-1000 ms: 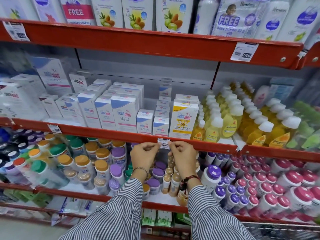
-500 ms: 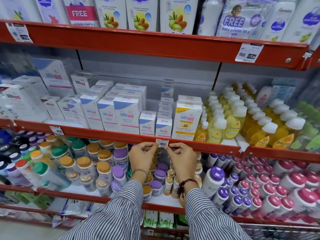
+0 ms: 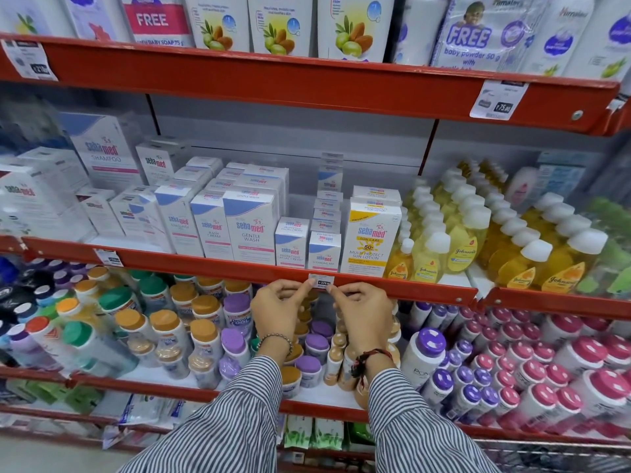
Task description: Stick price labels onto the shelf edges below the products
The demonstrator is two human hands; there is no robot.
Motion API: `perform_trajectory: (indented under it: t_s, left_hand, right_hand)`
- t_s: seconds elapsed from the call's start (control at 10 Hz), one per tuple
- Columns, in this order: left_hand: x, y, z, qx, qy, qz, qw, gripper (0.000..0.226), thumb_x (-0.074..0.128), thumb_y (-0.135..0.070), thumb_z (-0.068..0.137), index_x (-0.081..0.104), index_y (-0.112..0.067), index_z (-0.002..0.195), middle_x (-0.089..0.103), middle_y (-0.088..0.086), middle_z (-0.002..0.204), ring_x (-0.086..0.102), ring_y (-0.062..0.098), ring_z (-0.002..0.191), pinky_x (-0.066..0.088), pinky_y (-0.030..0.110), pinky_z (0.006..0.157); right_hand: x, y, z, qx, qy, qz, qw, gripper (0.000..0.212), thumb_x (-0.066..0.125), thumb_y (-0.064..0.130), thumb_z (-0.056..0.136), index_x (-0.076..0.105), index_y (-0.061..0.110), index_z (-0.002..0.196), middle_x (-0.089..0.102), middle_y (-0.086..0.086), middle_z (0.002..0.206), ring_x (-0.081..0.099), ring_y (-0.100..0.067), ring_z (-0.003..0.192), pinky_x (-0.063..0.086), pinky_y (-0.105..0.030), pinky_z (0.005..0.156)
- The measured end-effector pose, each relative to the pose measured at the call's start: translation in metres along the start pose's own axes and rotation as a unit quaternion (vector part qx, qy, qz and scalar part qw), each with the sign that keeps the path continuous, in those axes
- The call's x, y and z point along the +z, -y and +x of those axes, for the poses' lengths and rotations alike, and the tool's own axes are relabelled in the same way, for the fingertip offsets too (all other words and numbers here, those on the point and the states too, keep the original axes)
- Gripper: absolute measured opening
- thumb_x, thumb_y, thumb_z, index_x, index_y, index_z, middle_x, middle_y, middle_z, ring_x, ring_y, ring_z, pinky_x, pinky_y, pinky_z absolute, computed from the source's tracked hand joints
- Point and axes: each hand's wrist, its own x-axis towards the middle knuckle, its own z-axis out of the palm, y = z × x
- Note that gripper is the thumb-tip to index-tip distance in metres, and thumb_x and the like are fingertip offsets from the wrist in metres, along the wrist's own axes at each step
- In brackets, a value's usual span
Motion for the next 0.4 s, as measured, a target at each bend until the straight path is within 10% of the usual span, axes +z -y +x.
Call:
perform_trajectory:
  t_s: [0.4]
  left_hand:
    - [-0.018, 0.020, -0.012, 0.079, 0.020, -0.012, 0.997, 0.017, 0.086, -0.045, 0.080, 0.073, -0.033, 0.078, 0.074, -0.011, 0.068, 0.070, 0.002, 0.065, 0.057, 0.015, 0.056]
  right_hand:
    - [-0.001, -0.021, -0.023, -0.099, 0.018, -0.017, 0.995, 0.022, 0.076, 0.053, 0.085, 0.070, 0.032, 0.080, 0.070, 0.012, 0.061, 0.068, -0.005, 0.060, 0.056, -0.029, 0.055]
